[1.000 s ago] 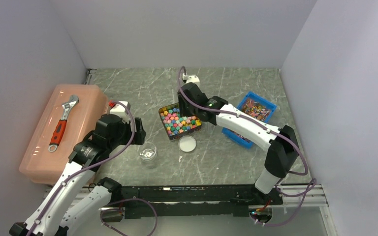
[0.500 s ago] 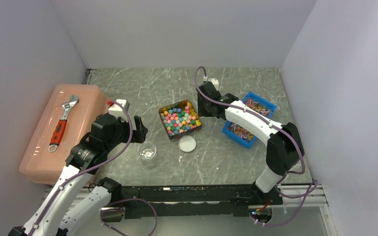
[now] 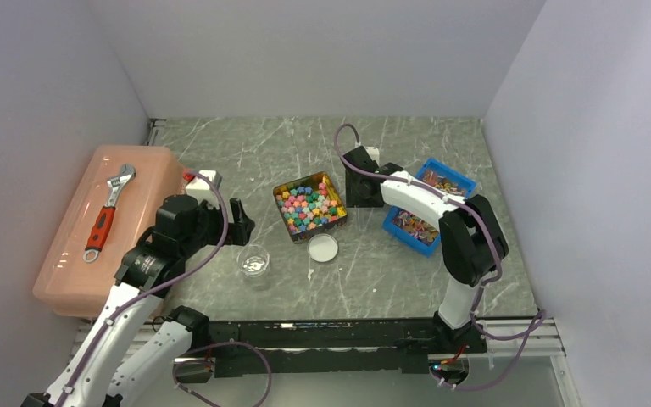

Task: Pack the candies
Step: Pick up the spatula from the center of the board.

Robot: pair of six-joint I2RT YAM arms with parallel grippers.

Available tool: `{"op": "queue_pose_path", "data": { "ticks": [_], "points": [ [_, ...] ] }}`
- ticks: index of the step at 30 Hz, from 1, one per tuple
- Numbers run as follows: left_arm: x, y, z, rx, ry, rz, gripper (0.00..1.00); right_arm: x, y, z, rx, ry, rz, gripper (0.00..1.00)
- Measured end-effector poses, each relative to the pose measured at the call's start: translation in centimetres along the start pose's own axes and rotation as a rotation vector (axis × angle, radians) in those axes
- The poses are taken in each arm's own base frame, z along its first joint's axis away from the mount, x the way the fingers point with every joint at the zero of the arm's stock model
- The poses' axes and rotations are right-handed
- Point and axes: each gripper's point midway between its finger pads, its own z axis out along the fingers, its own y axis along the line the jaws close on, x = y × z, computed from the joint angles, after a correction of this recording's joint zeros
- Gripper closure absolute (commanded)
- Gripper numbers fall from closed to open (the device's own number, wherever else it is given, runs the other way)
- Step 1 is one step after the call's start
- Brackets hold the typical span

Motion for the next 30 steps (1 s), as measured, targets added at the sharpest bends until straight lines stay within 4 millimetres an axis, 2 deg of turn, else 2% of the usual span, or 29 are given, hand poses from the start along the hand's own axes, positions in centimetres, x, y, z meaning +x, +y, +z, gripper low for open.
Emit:
{"op": "queue_pose_path", "data": {
  "ticks": [7, 14, 21, 30],
  "points": [
    [0.4, 0.2, 0.2, 0.005, 0.011, -0.01, 0.01, 1.3, -0.1, 1.3, -0.01, 0.037, 0.005, 0.46],
    [0.3, 0.3, 0.1, 0.008, 0.01, -0.014, 0.01, 2.7, 0.0, 2.5, -0.014, 0.073, 0.008, 0.51],
    [0.2, 0.2, 0.0, 0.011, 0.005, -0.014, 0.01, 3.5, 0.0, 3.2, -0.018, 0.091, 0.008, 0.63],
    [0.2, 0.3, 0.0, 0.007, 0.004, -0.016, 0.01, 3.8, -0.1, 3.4, -0.018, 0.092, 0.011, 0.87]
  ]
}}
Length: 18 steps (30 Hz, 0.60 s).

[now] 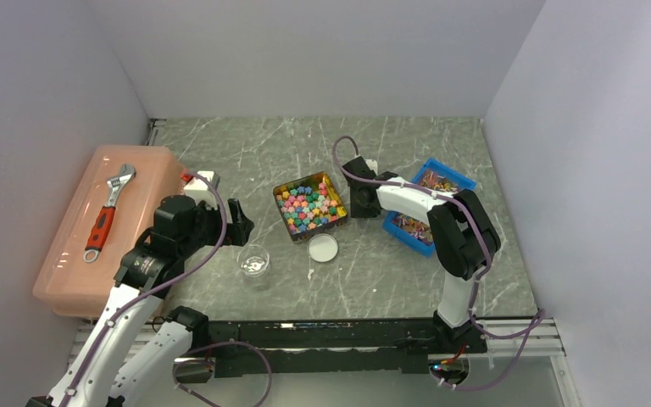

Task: Pack the candies
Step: Pick up the spatula from the center of the board.

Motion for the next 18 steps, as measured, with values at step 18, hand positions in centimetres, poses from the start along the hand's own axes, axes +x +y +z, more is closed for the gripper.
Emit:
{"op": "queue_pose_path", "data": {
  "ticks": [18],
  "points": [
    [-0.5, -0.6, -0.3, 0.033, -0.026, 0.005, 0.01, -1.4, 0.0, -8.4, -0.15, -0.149, -0.022, 0.99]
  ]
}}
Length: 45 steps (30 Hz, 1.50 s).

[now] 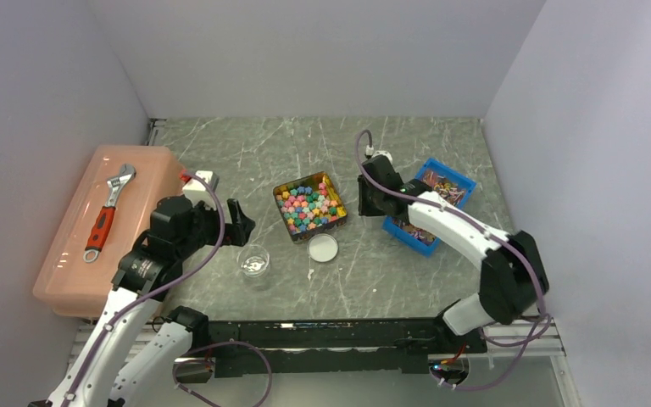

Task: Pack the candies
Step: Pick up the spatula from the center of the board.

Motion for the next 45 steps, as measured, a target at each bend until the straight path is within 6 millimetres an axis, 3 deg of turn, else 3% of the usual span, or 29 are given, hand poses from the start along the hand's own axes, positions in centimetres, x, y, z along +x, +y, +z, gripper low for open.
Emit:
{"op": "queue_pose_path", "data": {
  "ticks": [5, 14, 19, 30, 37, 45],
  "points": [
    [-0.1, -0.7, 0.1, 0.036, 0.017, 0.012, 0.01, -0.4, 1.5, -4.2, -0.109, -0.063, -0.037, 0.99],
    [-4.4, -4.1, -1.9, 0.176, -0.037, 0.093, 0.01, 4.2, 5.0, -11.5, -0.495, -0.03, -0.134, 0.99],
    [-5.0, -6.2, -3.2, 0.29, -0.039, 0.125, 0.01, 6.0, 7.1, -15.3, -0.711, -0.007, -0.188, 1.0],
    [-4.8, -9.9, -5.9, 0.503, 0.023, 0.142, 0.01, 11.7, 9.3, -20.2, -1.023, 0.125, -0.288, 0.98],
    [-4.3, -12.7, -8.1, 0.691, 0.093, 0.141, 0.01, 12.8, 10.5, -23.7, -1.206, 0.117, -0.35, 1.0],
    [-3.3, -14.4, -9.9, 0.843, 0.162, 0.118, 0.05, 14.1, 11.3, -26.1, -1.336, 0.153, -0.408, 1.0]
  ]
}}
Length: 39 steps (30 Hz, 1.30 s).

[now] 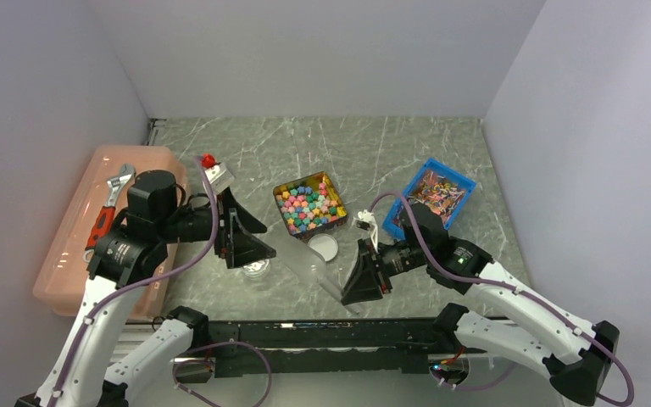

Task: Pack the candies
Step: Pick up the spatula from the center of the board.

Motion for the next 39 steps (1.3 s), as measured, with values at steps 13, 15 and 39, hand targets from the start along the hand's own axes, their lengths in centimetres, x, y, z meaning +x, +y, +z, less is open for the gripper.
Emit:
{"op": "queue_pose_path", "data": {
  "ticks": [13, 15, 39],
  "points": [
    [0.9, -1.2, 0.2, 0.09, 0.025, -0.036, 0.21, -1.7, 1.9, 0.9, -0.066, 0.035, -0.046, 1.0],
    [0.9, -1.1, 0.2, 0.09, 0.026, -0.036, 0.23, -2.0, 2.0, 1.0, -0.069, 0.037, -0.052, 1.0],
    [1.0, -0.7, 0.4, 0.082, 0.028, -0.045, 1.0, -2.4, 2.5, 1.6, -0.073, 0.056, -0.079, 0.96]
  ]
}}
